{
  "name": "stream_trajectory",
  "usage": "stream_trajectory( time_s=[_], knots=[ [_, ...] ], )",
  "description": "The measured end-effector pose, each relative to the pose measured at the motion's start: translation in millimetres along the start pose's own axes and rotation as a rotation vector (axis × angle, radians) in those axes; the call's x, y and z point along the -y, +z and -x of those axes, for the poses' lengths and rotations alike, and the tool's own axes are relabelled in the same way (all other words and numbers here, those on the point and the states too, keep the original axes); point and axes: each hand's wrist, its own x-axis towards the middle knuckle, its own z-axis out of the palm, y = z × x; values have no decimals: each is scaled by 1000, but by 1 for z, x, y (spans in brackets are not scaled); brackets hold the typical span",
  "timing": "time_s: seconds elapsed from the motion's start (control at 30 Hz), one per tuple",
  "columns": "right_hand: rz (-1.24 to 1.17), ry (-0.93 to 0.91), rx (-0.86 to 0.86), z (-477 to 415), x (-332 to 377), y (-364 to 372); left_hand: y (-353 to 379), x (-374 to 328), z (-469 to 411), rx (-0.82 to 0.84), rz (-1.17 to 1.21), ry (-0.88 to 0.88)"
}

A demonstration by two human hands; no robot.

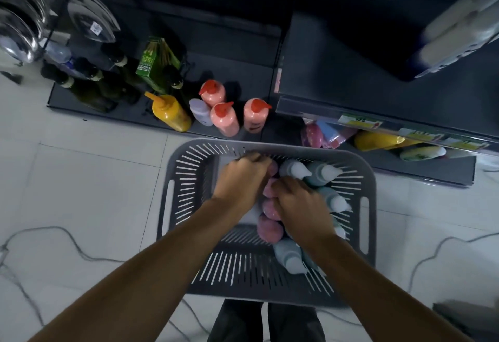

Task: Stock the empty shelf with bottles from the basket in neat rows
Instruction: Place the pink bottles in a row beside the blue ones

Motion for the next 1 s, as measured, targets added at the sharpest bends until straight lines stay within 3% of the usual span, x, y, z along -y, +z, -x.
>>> stream_trajectory(
  time_s=[0.6,0.9,1.0],
  knots=[
    [-93,-47,-193,-6,-6,0,-9,1,-1,-49,81,-78],
    [-181,-64,-251,16,-7,-67,-77,-21,23,-33,18,-118],
    [-182,6,-165,23,-7,-104,-111,-37,30,-57,-33,-122]
  ],
)
